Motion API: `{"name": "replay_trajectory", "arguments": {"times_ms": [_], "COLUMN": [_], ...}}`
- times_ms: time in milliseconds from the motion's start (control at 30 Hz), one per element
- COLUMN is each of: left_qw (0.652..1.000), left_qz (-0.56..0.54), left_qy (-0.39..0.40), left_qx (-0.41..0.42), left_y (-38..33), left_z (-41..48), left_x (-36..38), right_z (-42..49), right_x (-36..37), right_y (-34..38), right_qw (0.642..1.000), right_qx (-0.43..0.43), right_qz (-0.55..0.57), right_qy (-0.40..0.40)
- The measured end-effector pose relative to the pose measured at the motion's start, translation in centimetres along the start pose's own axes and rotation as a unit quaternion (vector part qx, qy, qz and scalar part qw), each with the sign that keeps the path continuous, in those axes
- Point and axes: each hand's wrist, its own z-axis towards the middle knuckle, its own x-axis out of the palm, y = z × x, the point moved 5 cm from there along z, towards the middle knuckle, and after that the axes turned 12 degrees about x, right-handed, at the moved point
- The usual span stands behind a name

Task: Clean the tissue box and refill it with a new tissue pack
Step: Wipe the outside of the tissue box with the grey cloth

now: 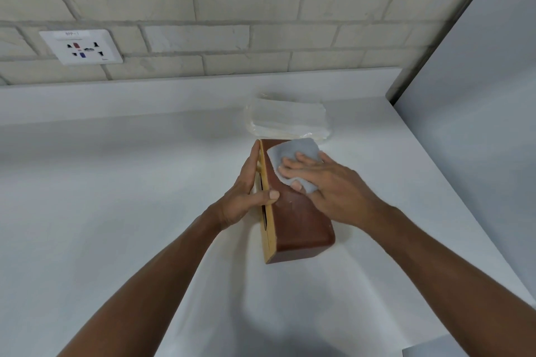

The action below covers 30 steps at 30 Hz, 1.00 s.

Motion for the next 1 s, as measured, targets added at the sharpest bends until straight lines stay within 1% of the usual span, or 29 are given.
{"name": "replay_trajectory", "arguments": {"times_ms": [67,133,267,400,500,533,633,767,800,833,900,933,1000], "left_qw": [1.0,1.0,1.0,1.0,1.0,1.0,1.0,1.0,1.0,1.0,1.0,1.0,1.0], "left_qz": [-0.013,-0.024,0.002,-0.02,-0.006,-0.004,-0.017,0.007,0.005,0.001,-0.003,0.001,0.008], "left_qy": [-0.012,-0.014,0.005,-0.011,-0.012,-0.015,-0.022,-0.019,-0.023,-0.026,-0.022,-0.018,-0.011], "left_qx": [-0.002,-0.006,-0.003,-0.011,-0.014,-0.013,-0.01,0.001,0.002,0.004,0.01,0.012,0.015], "left_y": [0.0,0.1,0.0,0.2,0.1,0.1,0.3,-0.1,-0.2,-0.1,0.2,0.3,0.2], "left_z": [0.0,0.0,0.1,0.0,0.0,0.0,0.0,0.0,0.0,0.0,0.0,0.0,0.1], "left_x": [0.0,0.0,0.0,0.0,0.0,0.0,-0.1,0.0,-0.1,-0.1,-0.1,0.0,0.0], "right_z": [-0.4,-1.0,0.1,-0.7,-0.1,0.0,-0.8,-0.4,-0.7,-1.3,-2.8,-3.1,-2.6], "right_x": [0.7,1.2,-0.3,0.6,-0.2,0.0,1.0,0.1,0.3,0.8,1.3,1.0,0.2], "right_y": [0.9,1.1,-0.1,1.0,0.2,0.4,0.7,-0.7,-0.3,0.2,-0.2,-1.0,-2.1], "right_qw": [1.0,0.998,1.0,0.996,0.998,0.999,0.998,0.998,0.999,0.999,1.0,1.0,0.998], "right_qx": [-0.022,-0.055,0.0,-0.064,-0.02,-0.018,-0.051,0.047,0.041,0.017,-0.01,0.007,0.061], "right_qz": [0.015,0.013,0.01,0.033,0.033,0.032,0.03,0.033,0.031,0.027,0.025,0.023,0.031], "right_qy": [0.005,0.03,0.016,0.055,0.039,0.032,0.032,0.0,-0.006,-0.005,0.015,0.021,0.001]}}
